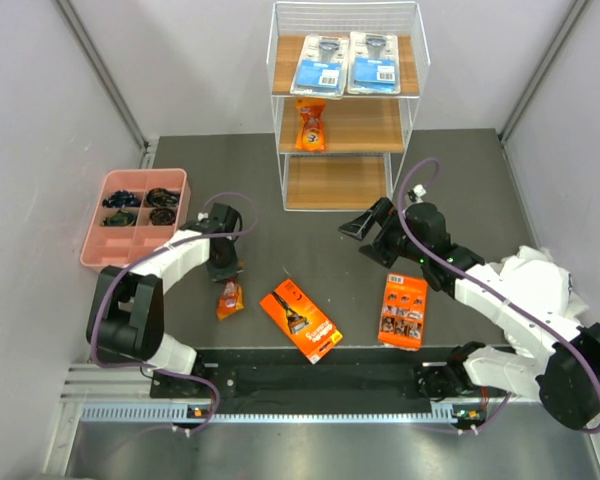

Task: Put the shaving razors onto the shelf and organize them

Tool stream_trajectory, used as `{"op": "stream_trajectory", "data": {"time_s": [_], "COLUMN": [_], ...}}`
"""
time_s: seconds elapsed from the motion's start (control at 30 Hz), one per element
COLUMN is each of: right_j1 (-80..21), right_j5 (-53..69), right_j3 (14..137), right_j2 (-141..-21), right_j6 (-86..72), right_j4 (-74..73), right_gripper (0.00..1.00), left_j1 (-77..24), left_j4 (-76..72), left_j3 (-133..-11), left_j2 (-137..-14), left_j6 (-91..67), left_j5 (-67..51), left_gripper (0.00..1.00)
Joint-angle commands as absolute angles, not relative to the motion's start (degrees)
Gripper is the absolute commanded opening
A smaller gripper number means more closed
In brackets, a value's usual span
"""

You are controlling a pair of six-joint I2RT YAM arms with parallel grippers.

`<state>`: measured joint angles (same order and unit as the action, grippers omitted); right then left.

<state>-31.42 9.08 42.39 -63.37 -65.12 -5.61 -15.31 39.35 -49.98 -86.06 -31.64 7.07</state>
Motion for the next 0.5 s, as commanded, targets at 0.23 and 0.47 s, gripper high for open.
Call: {"op": "stream_trajectory", "data": {"time_s": [0.23,0.47], "right_j1": [-37.35,-45.61], "right_j5": [7.82,5.98], "right_j3": [47.89,52.64], "right_j2": [-66.00,-72.85], "right_j6": [-62.49,-61.70], "right_j4": [-5.54,-1.60], "right_gripper": [0.99,0.99], "left_j1": [-15.29,-15.29], "left_j4": [41.84,38.86], "left_j3": [-58.35,-59.68], "left_j2": [-77.88,-75.68], "left_j6": [-34.27,-38.58], "left_j5": [-1.47,-10.79], "left_gripper": [0.01,0.01]}}
